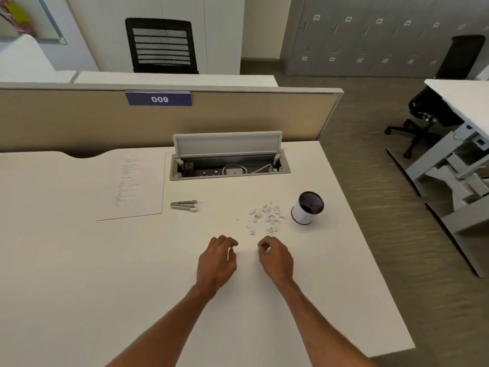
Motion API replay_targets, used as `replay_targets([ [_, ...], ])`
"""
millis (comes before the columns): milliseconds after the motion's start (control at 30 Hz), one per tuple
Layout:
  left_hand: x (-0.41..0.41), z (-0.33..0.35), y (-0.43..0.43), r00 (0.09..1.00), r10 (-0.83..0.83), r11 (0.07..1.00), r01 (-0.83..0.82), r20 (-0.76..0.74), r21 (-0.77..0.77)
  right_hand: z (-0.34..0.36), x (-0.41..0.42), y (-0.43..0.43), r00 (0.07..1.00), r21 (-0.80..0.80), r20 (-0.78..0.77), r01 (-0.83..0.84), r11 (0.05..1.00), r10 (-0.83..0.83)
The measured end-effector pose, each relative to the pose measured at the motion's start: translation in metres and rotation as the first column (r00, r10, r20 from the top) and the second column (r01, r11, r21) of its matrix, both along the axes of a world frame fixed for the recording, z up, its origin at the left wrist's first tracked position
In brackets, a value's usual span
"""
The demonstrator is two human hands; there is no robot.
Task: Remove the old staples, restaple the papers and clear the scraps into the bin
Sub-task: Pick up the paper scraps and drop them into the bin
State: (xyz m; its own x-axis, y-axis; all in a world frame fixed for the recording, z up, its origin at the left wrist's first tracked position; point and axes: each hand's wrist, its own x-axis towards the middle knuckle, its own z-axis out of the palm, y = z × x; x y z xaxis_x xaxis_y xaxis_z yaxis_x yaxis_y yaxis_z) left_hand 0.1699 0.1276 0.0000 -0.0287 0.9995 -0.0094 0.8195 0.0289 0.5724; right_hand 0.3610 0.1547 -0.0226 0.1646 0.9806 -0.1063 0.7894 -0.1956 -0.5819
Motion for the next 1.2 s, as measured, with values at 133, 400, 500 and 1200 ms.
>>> replay_targets([
  [133,0.029,0.0,0.024,0.999,-0.008,1.0,0.008,-0.045,0.0,-0.003,0.033,0.029,0.996,0.045,-0.051,0.071,0.996,-0.069],
  [400,0.052,-0.02,0.064,0.988,-0.051,0.996,0.04,-0.144,-0.078,-0.009,0.042,0.064,0.996,-0.046,-0.085,-0.007,0.999,0.003],
  [500,0.054,-0.033,0.075,0.987,-0.045,0.995,0.031,-0.157,-0.091,-0.011,0.038,0.075,0.992,-0.049,-0.125,-0.024,0.999,0.017],
  [1200,0.055,-0.052,0.112,0.982,-0.16,0.982,0.149,-0.103,-0.112,-0.011,0.027,0.104,0.983,-0.013,0.075,-0.164,0.986,0.165],
])
